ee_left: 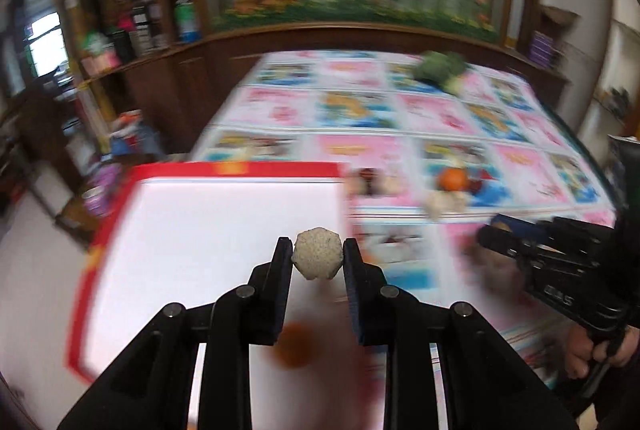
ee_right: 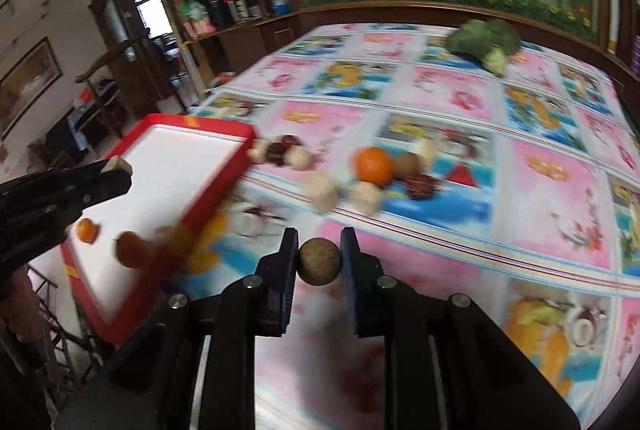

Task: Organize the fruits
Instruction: 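Grasp a brown kiwi with the right gripper while the left gripper grasps a round pastry, then carry kiwi and pastry over the tray and open both grippers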

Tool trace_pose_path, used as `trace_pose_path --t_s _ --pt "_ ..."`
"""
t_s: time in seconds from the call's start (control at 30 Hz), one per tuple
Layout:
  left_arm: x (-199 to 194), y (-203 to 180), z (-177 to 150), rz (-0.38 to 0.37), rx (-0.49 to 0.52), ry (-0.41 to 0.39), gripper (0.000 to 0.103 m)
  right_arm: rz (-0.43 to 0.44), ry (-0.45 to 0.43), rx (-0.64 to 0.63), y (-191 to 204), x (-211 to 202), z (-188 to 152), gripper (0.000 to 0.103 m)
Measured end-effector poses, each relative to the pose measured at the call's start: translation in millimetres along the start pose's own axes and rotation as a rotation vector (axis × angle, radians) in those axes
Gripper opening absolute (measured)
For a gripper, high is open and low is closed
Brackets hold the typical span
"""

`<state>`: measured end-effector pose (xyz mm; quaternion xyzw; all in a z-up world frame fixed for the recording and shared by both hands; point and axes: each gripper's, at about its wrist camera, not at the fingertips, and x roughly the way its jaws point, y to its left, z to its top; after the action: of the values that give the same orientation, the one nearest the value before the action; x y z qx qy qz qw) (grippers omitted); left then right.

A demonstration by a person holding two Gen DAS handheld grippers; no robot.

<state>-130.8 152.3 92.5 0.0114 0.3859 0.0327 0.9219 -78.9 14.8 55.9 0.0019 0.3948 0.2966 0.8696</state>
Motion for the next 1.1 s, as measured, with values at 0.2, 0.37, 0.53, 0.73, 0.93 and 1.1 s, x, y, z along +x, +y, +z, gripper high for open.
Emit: trace_pose_path --t_s 0.2,0.37,0.53,0.73,0.93,1.1 --pt "2.5 57.1 -20.2 0.093 -0.092 0.036 0.025 0.115 0.026 -0.088 72.7 29.1 19.7 0.024" --pt "16.4 74.1 -34.4 0.12 -0.11 0.084 0.025 0.156 0.094 -0.129 117.2 67.5 32.6 0.024" --pt "25.2 79.5 -39.6 0.152 -0.092 0.107 0.025 0.15 0.16 -0.118 135.8 100.5 42.5 0.024" --pt "32.8 84.2 -46.4 0.158 -0.088 0.127 0.025 0.132 0.205 -0.129 142.7 118.2 40.8 0.024" --pt "38.6 84.8 -47.2 0.166 -0.087 0.144 0.025 0.13 0.208 -0.133 141.2 118.7 38.4 0.024" --pt "41.5 85.2 -48.2 0.199 -0.092 0.164 0.026 0.116 0.199 -0.187 147.1 117.7 35.3 0.027"
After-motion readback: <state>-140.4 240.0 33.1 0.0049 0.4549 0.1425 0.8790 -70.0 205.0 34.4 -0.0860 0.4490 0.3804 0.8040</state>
